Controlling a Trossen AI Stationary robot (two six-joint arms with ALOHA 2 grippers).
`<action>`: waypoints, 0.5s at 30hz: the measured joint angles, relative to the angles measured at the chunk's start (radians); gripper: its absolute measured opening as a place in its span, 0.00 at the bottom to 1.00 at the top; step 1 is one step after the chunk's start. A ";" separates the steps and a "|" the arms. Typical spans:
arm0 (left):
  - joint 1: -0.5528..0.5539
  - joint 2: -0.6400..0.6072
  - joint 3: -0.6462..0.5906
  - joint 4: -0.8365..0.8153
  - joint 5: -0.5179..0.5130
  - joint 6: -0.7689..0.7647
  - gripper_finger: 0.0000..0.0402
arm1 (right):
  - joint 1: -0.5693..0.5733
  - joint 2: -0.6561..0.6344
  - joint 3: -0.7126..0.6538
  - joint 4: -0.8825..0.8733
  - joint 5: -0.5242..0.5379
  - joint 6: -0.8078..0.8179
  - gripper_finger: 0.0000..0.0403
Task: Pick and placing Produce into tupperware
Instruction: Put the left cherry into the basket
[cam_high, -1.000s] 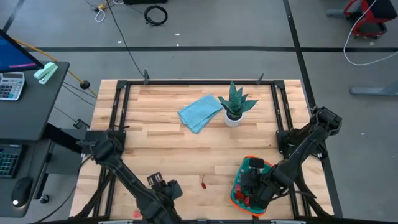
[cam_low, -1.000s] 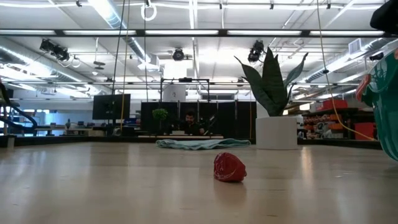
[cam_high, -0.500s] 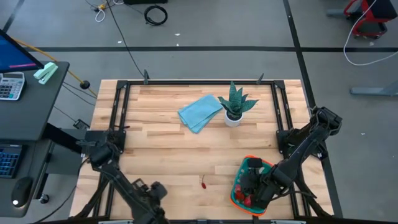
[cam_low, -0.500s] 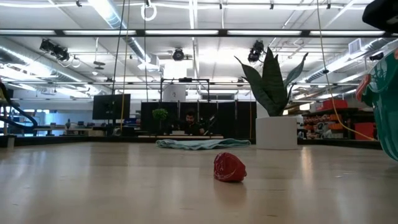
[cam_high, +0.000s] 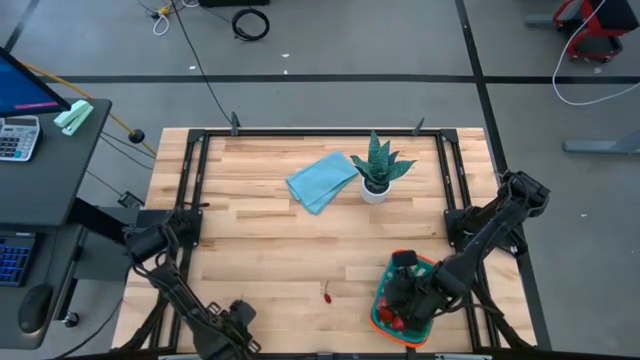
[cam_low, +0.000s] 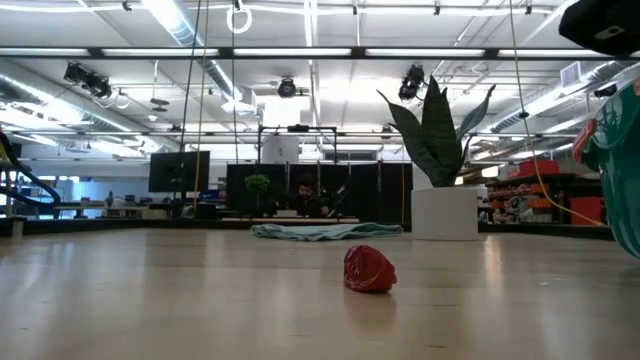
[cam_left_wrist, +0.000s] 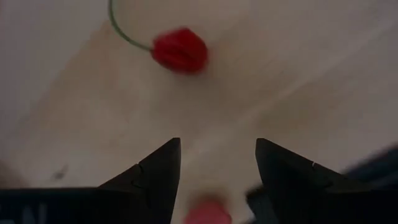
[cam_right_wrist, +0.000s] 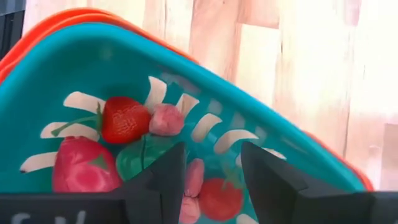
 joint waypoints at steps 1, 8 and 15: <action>0.002 0.000 -0.008 -0.007 -0.004 0.001 0.54 | -0.004 0.000 0.000 0.000 -0.001 -0.008 0.40; 0.037 -0.002 -0.030 -0.070 -0.042 0.057 0.54 | -0.031 0.000 0.000 0.000 -0.001 -0.032 0.40; 0.074 -0.002 -0.029 -0.066 -0.046 0.158 0.54 | -0.044 0.000 0.000 0.000 -0.001 -0.033 0.40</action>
